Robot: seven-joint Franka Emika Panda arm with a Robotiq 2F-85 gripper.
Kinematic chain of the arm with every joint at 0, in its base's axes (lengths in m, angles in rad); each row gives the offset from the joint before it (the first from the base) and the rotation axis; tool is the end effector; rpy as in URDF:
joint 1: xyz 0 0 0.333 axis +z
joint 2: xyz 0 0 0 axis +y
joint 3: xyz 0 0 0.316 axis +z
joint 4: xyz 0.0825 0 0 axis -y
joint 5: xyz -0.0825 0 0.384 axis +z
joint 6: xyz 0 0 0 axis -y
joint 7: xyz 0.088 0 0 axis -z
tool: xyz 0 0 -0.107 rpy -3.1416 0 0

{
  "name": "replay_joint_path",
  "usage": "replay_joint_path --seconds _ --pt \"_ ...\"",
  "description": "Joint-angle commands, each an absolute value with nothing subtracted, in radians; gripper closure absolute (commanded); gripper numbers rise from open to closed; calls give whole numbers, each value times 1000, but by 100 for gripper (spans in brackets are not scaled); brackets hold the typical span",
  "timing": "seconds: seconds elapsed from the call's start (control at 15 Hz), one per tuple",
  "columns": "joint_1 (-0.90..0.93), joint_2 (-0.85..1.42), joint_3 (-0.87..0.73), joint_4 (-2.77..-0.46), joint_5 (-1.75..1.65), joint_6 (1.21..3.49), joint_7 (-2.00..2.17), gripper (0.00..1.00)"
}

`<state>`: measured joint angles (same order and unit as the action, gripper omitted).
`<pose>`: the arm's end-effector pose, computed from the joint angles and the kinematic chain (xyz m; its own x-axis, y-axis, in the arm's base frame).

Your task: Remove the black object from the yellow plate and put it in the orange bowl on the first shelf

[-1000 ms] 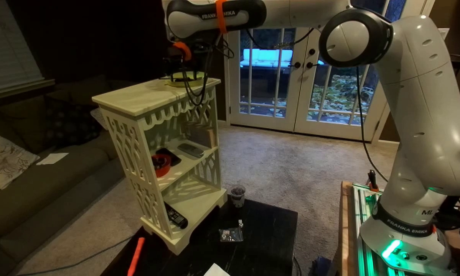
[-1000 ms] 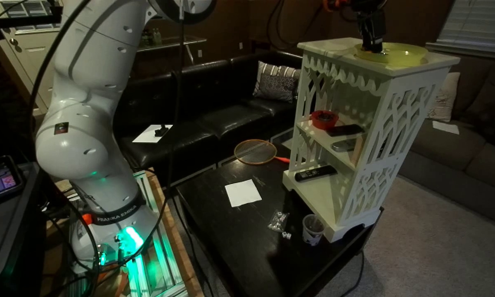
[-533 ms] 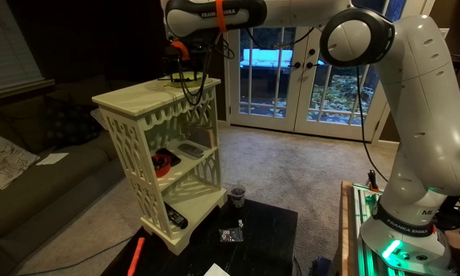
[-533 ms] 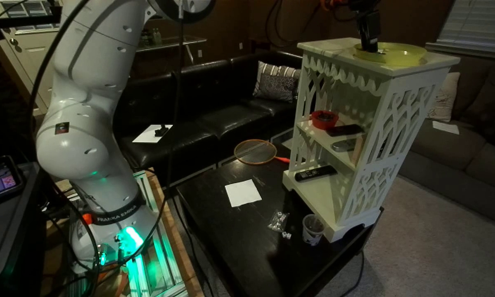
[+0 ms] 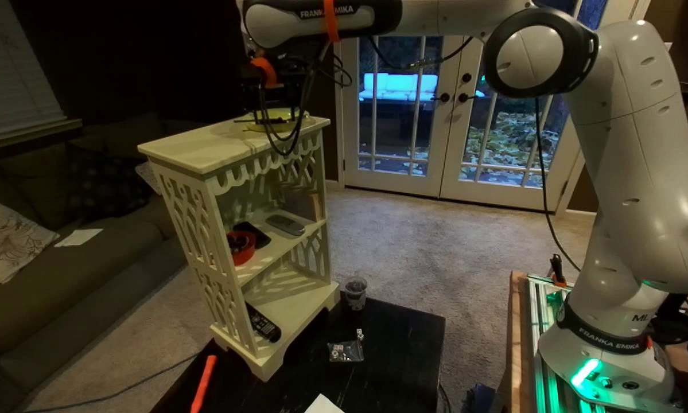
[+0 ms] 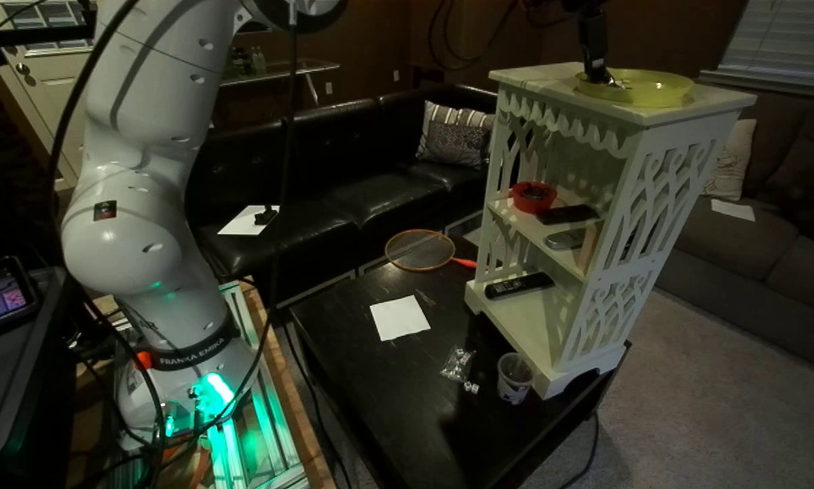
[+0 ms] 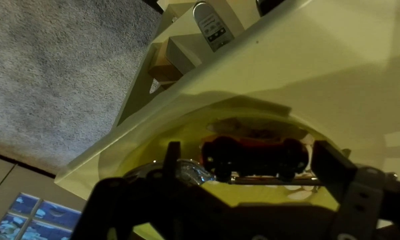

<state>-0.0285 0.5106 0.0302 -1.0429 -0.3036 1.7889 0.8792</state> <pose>0.7193 -0.0307 0.5776 0.6147 -0.7005 0.3625 -0.7538 -0.6570 0.0088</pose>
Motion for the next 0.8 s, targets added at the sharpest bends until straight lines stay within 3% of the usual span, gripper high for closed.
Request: replay_joint_path --seconds 0.0,0.53,0.6,0.73 --pt "-18 513 27 -1037 -304 1769 915 0" --pt "-25 557 21 -1014 -306 1774 915 2" --pt "-24 558 21 -1013 -306 1776 914 26" --pt "-24 557 21 -1011 -306 1777 914 32"
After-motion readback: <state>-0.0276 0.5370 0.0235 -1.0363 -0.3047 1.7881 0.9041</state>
